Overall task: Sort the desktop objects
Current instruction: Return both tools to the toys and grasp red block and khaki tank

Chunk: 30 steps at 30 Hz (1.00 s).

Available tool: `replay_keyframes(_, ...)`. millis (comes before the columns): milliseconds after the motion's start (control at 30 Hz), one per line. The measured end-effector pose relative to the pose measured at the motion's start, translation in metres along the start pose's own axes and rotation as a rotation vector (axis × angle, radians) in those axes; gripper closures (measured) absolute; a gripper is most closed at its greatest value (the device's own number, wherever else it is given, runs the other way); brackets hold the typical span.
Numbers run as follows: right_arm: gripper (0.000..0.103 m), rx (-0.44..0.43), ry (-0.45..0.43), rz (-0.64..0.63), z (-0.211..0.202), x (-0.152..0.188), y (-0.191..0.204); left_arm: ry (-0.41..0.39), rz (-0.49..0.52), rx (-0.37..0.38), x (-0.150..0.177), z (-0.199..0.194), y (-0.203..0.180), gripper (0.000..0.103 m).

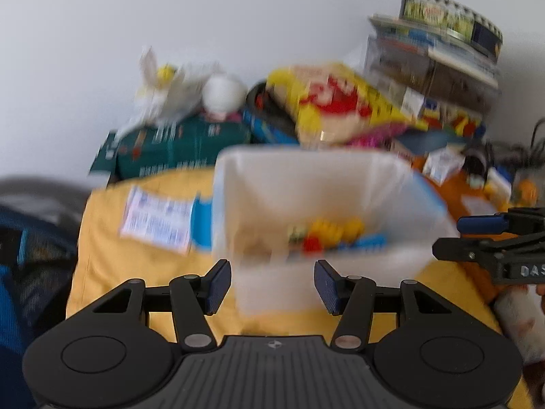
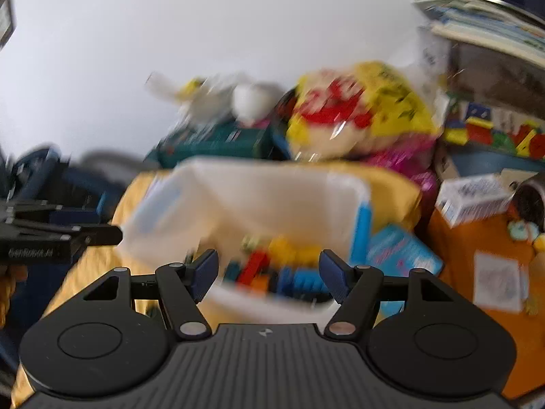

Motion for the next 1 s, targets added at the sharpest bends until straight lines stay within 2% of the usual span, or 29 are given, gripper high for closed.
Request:
replay_keyframes(200,0.034,-0.065,0.104,-0.125,0.019,0.073,0.049,0.099,0.041,-0.032,0.072,0.024,0.007,0.045)
replay_keyframes(367,0.034,-0.093,0.165,-0.280,0.048,0.111,0.081,0.161,0.110,-0.031,0.103,0.053,0.010,0.046)
replay_keyframes(467,0.034,-0.134,0.182,-0.307,0.065,0.117,0.087,0.179,0.124,-0.013,0.110,0.068,0.008,0.046)
replay_keyframes(567,0.035,-0.130,0.193,-0.320,0.083,0.116,0.090,0.177,0.180,-0.009,0.111,0.079,0.002,0.048)
replay_keyframes(700,0.038,-0.143,0.210,-0.382,0.103,0.115,0.098,0.150,0.182,0.018,0.114,0.087,-0.003,0.052)
replay_keyframes(733,0.043,-0.146,0.225,-0.396,0.108,0.118,0.099,0.140,0.184,0.022,0.114,0.088,-0.002,0.059)
replay_keyframes(767,0.046,-0.153,0.239,-0.410,0.109,0.121,0.099,0.128,0.184,0.026,0.114,0.087,-0.003,0.072)
replay_keyframes(800,0.049,-0.166,0.230,-0.414,0.108,0.123,0.100,0.121,0.183,0.033,0.115,0.086,-0.003,0.079)
replay_keyframes(1000,0.049,-0.198,0.206,-0.350,0.086,0.128,0.092,0.072,0.174,0.026,0.124,0.065,-0.008,0.081)
Point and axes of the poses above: each gripper's, at about its wrist camera, not at the fingertips, and z roughly the way its jaws point, y to its left, x to its underside, the point moved 3 cm from there along z, roughly the way its jaws point, and after that the axes turned 4 degrees about y, right-handed, at the moved point
